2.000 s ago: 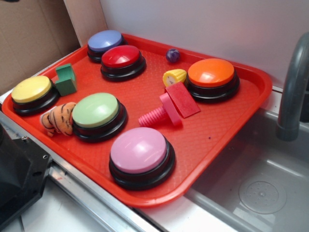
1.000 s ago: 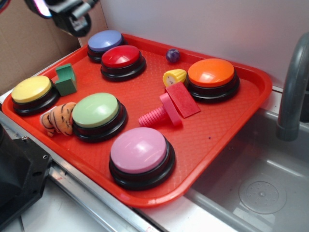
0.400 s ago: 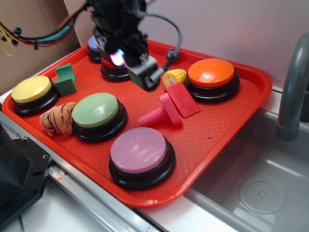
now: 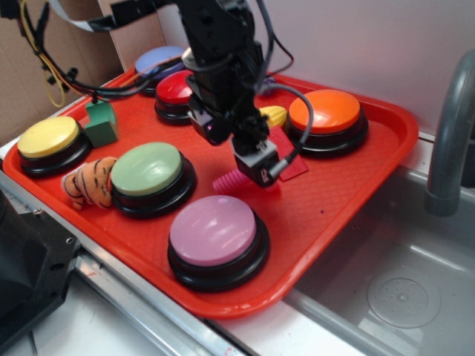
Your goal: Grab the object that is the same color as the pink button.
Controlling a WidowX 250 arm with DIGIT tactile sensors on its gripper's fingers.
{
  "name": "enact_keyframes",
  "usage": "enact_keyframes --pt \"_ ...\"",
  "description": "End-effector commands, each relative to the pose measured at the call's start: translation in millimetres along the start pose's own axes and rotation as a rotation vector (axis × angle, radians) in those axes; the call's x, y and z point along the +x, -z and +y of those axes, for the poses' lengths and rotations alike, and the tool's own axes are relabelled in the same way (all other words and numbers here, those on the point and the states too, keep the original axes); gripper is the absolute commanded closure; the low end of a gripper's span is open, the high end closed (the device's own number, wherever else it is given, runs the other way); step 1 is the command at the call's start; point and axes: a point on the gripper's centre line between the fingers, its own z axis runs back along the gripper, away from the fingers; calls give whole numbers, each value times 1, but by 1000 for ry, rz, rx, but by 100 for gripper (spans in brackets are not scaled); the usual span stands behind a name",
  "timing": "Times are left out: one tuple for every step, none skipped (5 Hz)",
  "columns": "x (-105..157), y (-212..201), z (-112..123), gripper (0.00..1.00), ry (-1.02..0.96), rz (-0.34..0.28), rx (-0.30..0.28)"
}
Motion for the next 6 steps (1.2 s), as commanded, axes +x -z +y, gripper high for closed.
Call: enact_keyframes --pt "6 9 -8 0 23 -27 -33" --pt "4 15 -9 0 18 -21 -37" --pt "-1 24 -6 0 -4 -13 -49" --pt "-2 27 -7 100 -20 -14 -44" --pt "-1 25 -7 100 -8 -11 -46" --pt "-1 24 -6 100 -13 -15 -44"
